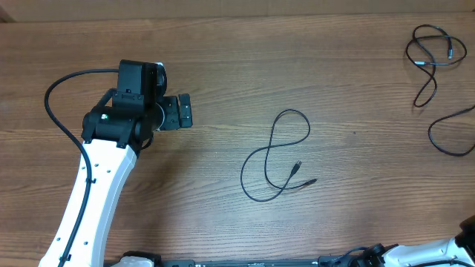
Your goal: Untangle cables
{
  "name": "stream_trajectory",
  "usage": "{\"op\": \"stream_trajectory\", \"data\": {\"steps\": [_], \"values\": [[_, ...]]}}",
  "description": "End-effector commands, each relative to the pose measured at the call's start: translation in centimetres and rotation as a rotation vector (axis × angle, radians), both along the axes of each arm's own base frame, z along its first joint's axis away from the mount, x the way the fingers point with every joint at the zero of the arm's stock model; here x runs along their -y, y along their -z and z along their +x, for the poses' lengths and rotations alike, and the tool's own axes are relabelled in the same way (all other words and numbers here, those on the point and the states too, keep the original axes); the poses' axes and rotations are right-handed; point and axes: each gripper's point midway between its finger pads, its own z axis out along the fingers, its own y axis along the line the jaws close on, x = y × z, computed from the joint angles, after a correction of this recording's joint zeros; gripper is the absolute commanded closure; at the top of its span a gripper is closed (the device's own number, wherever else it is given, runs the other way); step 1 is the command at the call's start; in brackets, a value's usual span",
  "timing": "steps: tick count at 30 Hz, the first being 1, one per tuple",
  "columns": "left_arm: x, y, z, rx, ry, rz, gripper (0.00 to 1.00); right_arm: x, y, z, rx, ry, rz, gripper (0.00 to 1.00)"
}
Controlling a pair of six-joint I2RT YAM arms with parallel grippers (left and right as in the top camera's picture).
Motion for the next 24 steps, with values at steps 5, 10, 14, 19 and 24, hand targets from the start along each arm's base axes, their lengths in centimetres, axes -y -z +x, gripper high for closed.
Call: {"op": "stream_trajectory", "data": {"steps": [5, 10, 14, 19, 24], "values": [[0.5, 0.4, -0.1, -0.014, 0.006, -0.021, 0.00, -0.1, 0.3, -2.4, 0.020, 0.214, 0.065, 0.00], [0.6, 0.4, -0.2, -0.015, 0.005, -0.021, 0.00, 0.2, 0.1, -2.6, 0.018, 0.232, 0.052, 0.00], [0.5, 0.4, -0.2, -0.016, 0.005, -0.021, 0.01, 0.6, 0.0, -3.7, -0.020, 0.278, 0.024, 0.00], [0.6, 0.4, -0.2, -0.018, 0.008, -0.025, 0.00, 1.3, -0.3, -5.2, -0.035, 0.322, 0.004, 0.01], [0.7, 0.4, -0.2, -0.018, 0.009, -0.027, 0.00, 1.8, 0.3, -6.7, -0.045, 0.352, 0.010, 0.38]]}}
